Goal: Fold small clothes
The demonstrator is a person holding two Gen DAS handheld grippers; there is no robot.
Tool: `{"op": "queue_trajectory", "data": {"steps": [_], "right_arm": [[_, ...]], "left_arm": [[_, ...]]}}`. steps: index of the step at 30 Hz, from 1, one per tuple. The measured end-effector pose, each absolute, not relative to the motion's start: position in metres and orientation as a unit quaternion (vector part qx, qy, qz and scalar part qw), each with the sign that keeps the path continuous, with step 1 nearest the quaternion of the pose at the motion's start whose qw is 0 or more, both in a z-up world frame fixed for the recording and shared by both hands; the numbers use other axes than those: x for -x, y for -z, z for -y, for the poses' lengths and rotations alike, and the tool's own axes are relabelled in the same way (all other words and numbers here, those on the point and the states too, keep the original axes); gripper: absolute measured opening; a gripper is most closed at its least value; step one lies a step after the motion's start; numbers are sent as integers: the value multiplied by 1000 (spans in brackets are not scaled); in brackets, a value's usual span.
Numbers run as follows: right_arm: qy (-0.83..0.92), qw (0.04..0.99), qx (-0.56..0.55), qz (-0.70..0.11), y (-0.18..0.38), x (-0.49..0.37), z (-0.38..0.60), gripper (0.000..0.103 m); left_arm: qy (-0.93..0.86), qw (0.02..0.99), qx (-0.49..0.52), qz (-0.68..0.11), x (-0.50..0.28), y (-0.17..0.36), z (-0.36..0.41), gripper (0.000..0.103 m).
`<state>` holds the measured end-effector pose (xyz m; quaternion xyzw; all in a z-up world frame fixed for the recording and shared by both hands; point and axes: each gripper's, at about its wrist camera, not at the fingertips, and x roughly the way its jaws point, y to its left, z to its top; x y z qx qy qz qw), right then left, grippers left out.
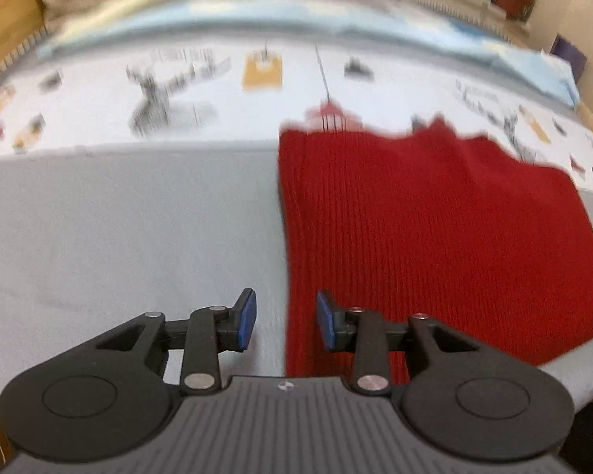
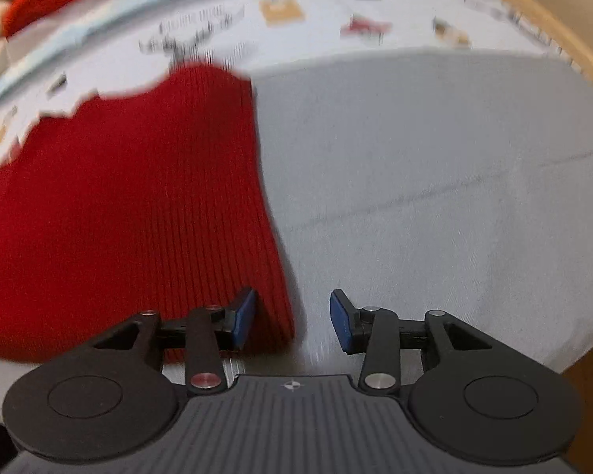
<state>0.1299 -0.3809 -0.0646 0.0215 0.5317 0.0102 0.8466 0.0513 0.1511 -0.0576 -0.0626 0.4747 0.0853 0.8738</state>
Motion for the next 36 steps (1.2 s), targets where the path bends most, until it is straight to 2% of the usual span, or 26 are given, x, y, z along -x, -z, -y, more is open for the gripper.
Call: {"op": "queue_trajectory", "data": {"steps": [5,7,8,11,13,14,16,17,19,28,32,36], "right_arm": [[-14,893,-22,-449,28,-114,373,44],[-27,902,-25,-430,20,-108,367,48],[-35,903,-26,-428,20,-107,361,48],[-42,892,-20,-450,32,-114,351,48],[-32,869,-6,-494,50,-118,346,49],[-24,848,8,-529,65,-121,345,50],[-3,841,36,-540,75,-123,342,53],[-2,844,33,-535,73,-123,342,53],[0,857,20,-515,64,-121,340,53],[-31,916,-24,-399,35,-104,299,53],[-17,865,-18,-501,73,-119,288,53],[-13,876,8,-482,69,-115,271,53]], "left_arm": [[-98,911,63,-397,-43,2,-154,54],[-103,922,66,-368,-39,-20,-156,64],[-105,928,61,-353,-36,-30,-156,65],[-106,940,46,-322,-31,-50,-155,66],[-104,947,44,-300,-25,-54,-155,71],[-105,951,46,-287,-22,-53,-156,73],[-111,957,54,-264,-16,-41,-159,76],[-112,955,61,-266,-14,-31,-162,76],[-133,931,73,-331,-23,-18,-167,76],[-147,925,132,-323,-20,-15,-207,76],[-156,920,153,-326,-10,-12,-229,76],[-165,918,158,-325,-1,-12,-238,76]]}}
